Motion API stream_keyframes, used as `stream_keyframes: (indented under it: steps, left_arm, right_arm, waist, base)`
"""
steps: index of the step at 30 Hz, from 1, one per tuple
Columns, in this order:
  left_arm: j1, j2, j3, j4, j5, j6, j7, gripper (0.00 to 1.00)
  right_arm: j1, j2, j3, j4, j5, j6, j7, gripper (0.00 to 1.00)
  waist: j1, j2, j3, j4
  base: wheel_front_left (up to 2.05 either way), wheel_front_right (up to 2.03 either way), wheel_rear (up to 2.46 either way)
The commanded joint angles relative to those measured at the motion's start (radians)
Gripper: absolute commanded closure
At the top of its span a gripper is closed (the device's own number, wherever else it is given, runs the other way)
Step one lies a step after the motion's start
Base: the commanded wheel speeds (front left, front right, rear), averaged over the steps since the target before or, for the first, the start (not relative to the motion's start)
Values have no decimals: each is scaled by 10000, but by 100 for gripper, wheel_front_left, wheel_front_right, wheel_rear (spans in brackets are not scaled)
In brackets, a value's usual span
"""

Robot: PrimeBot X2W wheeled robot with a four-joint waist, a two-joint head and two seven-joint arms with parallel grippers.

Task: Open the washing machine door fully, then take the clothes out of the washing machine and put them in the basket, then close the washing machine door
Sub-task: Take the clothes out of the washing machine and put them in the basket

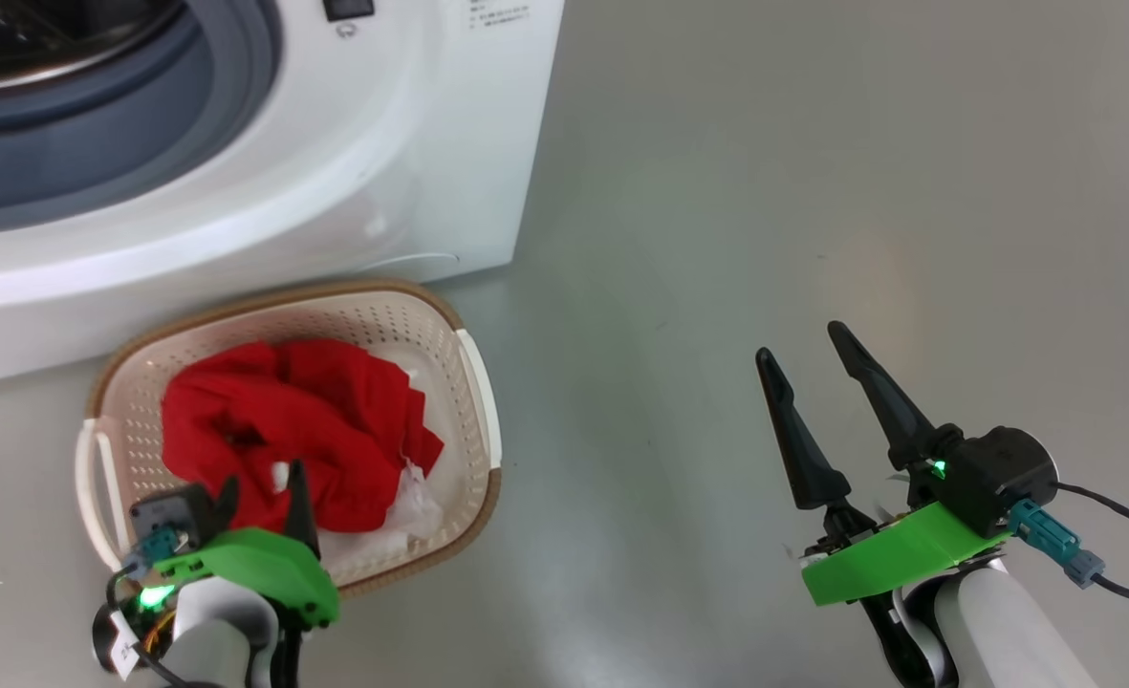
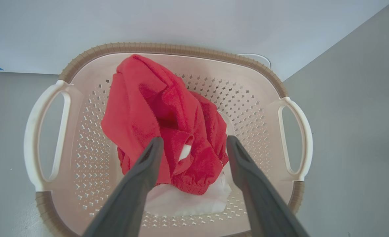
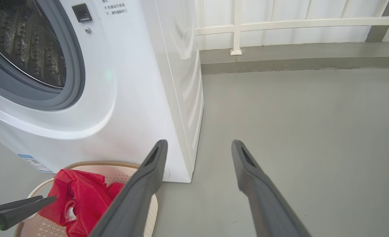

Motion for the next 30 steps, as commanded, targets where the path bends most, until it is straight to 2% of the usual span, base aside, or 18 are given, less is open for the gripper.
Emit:
stream_keyframes:
  steps: [1,8,21,30]
  left_arm:
    - [143,117,161,-318,-28,-14,-120,0]
    - [615,117,-24,-1968,268,99,-120,0]
    - [1902,116,-372,-5755,1264,663,-120,0]
    - [2580,200,-671,-7281,1973,913,-120,0]
  right_arm:
    - [87,-74,192,-170,70,63,-65,0]
    - [252,-73,134,-46,43,63,-65,0]
    - [681,-88,-340,207,-209,63,-65,0]
    - [858,-135,-740,397,-427,63,-65,0]
  waist:
    - [0,0,-228,150]
    - [0,0,-823,532]
    - [0,0,-1922,1309]
    - [0,0,-2594,1657]
  base:
    - [0,0,0]
    - [0,0,0]
    - [0,0,0]
    - [0,0,0]
